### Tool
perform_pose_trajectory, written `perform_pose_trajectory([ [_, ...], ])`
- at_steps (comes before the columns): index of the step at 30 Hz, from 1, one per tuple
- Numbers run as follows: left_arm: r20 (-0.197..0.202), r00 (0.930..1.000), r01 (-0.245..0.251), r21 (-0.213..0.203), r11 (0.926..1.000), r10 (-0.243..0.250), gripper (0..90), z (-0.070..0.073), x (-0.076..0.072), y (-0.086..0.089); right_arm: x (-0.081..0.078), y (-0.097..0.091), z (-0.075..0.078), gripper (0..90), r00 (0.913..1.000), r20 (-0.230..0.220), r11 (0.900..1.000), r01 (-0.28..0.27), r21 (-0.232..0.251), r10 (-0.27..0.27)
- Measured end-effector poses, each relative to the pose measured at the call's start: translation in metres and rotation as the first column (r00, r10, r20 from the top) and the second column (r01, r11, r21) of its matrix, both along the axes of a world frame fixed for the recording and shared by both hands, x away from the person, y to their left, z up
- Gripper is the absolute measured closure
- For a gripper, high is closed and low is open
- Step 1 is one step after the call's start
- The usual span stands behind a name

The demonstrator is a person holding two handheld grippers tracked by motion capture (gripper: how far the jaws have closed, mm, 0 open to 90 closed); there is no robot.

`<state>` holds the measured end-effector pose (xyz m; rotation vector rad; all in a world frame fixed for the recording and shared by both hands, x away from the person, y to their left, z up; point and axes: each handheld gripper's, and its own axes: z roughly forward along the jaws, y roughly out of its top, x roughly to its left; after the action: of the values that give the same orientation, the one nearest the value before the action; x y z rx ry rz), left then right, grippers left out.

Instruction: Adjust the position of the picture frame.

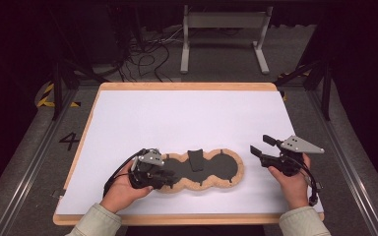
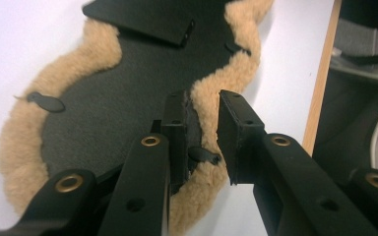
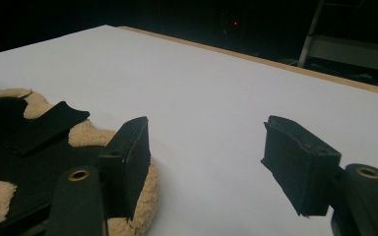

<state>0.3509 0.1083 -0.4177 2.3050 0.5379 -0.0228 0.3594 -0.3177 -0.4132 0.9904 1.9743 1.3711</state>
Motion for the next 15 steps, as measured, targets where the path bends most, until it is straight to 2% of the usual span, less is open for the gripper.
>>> perform_pose_trajectory([
  [2,-0.005,0.9997,0.025,0.023,0.9994,-0.025,76.4,-0.0023,-0.0003,-0.0026,0.0003,0.0001,-0.0002,35.0,1.0000,-0.001,1.0000,-0.001,-0.001,0.001],
  [3,-0.028,0.9989,0.039,0.040,0.9985,-0.038,77.1,-0.0039,-0.0010,-0.0045,0.0002,0.0002,-0.0003,34.9,1.0000,-0.006,1.0000,-0.002,0.001,0.002],
  [4,-0.028,0.9989,0.039,0.040,0.9985,-0.038,78.2,-0.0039,-0.0010,-0.0045,0.0002,0.0002,-0.0003,34.9,1.0000,-0.006,1.0000,-0.002,0.001,0.002],
  [7,-0.055,0.9959,0.075,0.073,0.9945,-0.072,79.8,-0.0085,-0.0014,-0.0084,0.0005,0.0004,-0.0007,34.7,1.0000,-0.007,1.0000,-0.004,-0.002,0.004],
  [10,-0.084,0.9920,0.101,0.071,0.9924,-0.095,80.9,-0.0085,-0.0029,-0.0095,0.0006,0.0006,-0.0010,34.5,1.0000,-0.009,1.0000,-0.003,-0.002,0.003],
  [15,-0.101,0.9868,0.135,0.076,0.9880,-0.127,83.2,-0.0090,-0.0035,-0.0105,0.0010,0.0010,-0.0017,34.3,0.9999,-0.014,1.0000,-0.004,-0.004,0.004],
])
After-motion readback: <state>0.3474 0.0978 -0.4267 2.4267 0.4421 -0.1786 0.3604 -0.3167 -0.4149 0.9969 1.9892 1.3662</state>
